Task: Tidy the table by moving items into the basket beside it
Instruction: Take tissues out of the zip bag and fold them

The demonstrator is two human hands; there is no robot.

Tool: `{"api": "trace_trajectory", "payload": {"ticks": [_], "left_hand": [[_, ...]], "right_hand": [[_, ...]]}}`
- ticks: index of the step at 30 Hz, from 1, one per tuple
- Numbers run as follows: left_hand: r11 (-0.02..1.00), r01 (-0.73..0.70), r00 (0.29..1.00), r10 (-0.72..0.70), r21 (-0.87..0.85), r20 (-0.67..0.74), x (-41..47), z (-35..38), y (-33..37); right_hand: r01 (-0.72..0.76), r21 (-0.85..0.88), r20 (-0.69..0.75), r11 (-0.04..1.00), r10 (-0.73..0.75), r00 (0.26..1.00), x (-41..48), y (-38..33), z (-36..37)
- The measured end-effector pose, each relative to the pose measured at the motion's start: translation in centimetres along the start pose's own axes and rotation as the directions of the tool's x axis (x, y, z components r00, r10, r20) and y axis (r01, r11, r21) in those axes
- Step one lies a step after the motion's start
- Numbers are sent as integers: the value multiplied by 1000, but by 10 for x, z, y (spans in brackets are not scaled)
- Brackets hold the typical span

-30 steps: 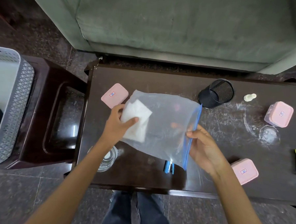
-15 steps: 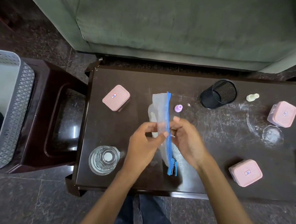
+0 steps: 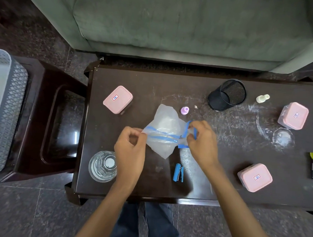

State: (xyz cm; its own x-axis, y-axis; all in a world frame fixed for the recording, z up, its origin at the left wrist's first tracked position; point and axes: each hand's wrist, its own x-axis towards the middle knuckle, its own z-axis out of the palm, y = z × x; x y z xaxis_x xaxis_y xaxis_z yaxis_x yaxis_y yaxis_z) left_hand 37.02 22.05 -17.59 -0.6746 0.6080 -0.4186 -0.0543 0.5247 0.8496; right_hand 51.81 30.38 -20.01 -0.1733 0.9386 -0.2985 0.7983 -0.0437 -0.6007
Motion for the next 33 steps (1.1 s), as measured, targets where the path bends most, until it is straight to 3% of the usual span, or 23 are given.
{"api": "trace_trajectory", "payload": {"ticks": [5,9,13,16,20,22,24,30,33], "left_hand": [[961,-247,966,235,120,107,-1,0,-6],[797,-526,848,466,297,252,6,2,-10],[755,-503,864,419,421,280,8,9,1],[737,-504,861,383,451,335,12,8,1],[697,-479,864,269,533,425,10,13,-8],[688,-470,871,260,553,417,10,16,-12],[685,-452,882,249,572,400,10,19,-14],[662,-438,891,228,608,394,11,25,-16],[667,-441,886,217,600,409,9,28,-17]], "right_hand": [[85,71,224,994,-98,970,0,-9,-1],[29,189,298,982,-85,951,4,-14,1],[-118,475,402,872,-95,911,4,-21,1],[-187,492,464,850,-74,883,6,-18,8],[-159,377,343,913,22,939,6,-13,21],[-50,154,238,987,12,971,4,-9,24],[41,-58,162,997,-31,986,1,-4,28],[63,-207,241,976,-11,970,-7,-8,18],[187,-194,-88,963,-207,974,-20,-20,-9]]}}
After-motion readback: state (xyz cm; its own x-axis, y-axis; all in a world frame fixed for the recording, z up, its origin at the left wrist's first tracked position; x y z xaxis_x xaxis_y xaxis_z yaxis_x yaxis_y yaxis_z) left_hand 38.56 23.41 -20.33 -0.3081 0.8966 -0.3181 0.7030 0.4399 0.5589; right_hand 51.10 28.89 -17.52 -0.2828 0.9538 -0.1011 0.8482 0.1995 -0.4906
